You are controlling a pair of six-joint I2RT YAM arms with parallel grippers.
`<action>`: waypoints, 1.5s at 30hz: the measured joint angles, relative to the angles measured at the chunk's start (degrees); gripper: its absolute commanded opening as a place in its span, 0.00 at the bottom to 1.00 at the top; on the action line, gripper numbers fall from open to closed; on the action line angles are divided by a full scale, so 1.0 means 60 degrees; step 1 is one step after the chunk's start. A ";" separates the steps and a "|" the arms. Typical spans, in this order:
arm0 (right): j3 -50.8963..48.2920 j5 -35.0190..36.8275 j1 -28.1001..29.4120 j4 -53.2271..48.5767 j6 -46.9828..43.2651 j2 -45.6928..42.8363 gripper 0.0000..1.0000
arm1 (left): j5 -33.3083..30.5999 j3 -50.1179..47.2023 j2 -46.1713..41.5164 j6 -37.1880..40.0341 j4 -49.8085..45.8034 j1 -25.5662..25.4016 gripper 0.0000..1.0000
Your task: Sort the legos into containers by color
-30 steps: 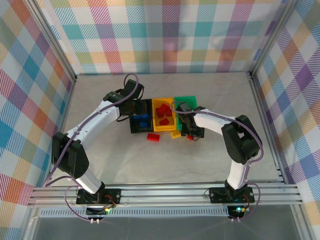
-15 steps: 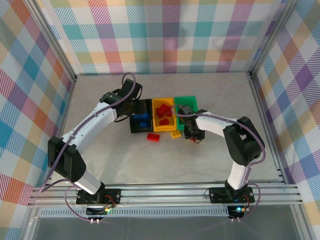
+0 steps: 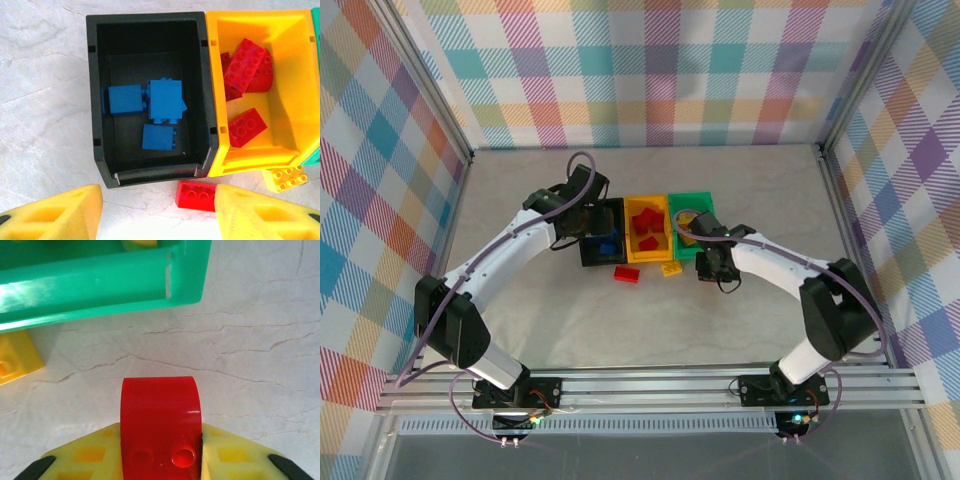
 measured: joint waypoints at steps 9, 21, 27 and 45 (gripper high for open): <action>0.1362 -0.0397 0.0506 -0.0299 -0.0543 -0.0390 0.30 | -0.0186 -0.1300 -0.0739 -0.0696 0.0066 -0.0590 0.60; 0.5184 -0.1341 0.0601 0.0280 -0.1410 0.2951 0.34 | -0.0353 -0.2758 -0.1639 -0.2029 0.0514 -0.1577 0.64; 0.6903 -0.1599 0.0597 0.0051 -0.1716 0.4550 0.52 | -0.0328 -0.2801 -0.1118 -0.2262 0.0943 -0.2095 0.71; 0.4863 -0.1836 -0.0244 -0.0127 -0.1956 0.1439 0.75 | 0.0102 -0.2834 0.1147 -0.2222 0.2470 -0.2492 0.82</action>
